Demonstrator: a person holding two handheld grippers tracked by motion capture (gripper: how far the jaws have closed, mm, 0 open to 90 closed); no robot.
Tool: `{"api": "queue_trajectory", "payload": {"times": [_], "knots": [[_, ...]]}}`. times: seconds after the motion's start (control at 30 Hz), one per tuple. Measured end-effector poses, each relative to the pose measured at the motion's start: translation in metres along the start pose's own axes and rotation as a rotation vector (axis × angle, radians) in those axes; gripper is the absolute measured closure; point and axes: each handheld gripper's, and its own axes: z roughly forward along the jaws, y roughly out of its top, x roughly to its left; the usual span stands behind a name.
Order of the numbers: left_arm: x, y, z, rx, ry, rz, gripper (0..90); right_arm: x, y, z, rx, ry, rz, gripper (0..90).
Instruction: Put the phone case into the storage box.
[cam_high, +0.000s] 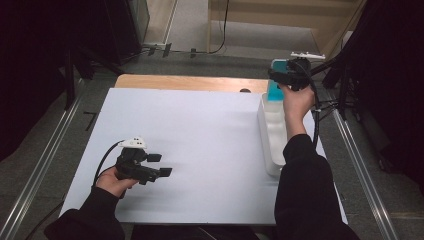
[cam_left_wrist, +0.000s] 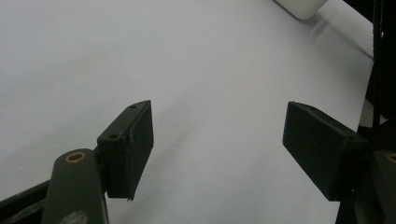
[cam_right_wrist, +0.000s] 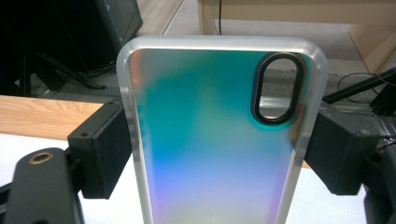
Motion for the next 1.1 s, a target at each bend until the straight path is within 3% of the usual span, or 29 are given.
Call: {"api": "queue_trajectory", "payload": {"times": [0.5, 1.1], "knots": [[0.0, 0.0, 0.0, 0.002, 0.005, -0.003, 24.2, -0.003, -0.015, 0.009, 0.007, -0.005, 0.022, 15.1], [0.0, 0.0, 0.0, 0.001, 0.002, 0.002, 24.2, -0.005, -0.031, 0.016, 0.025, 0.005, -0.001, 15.1]]}}
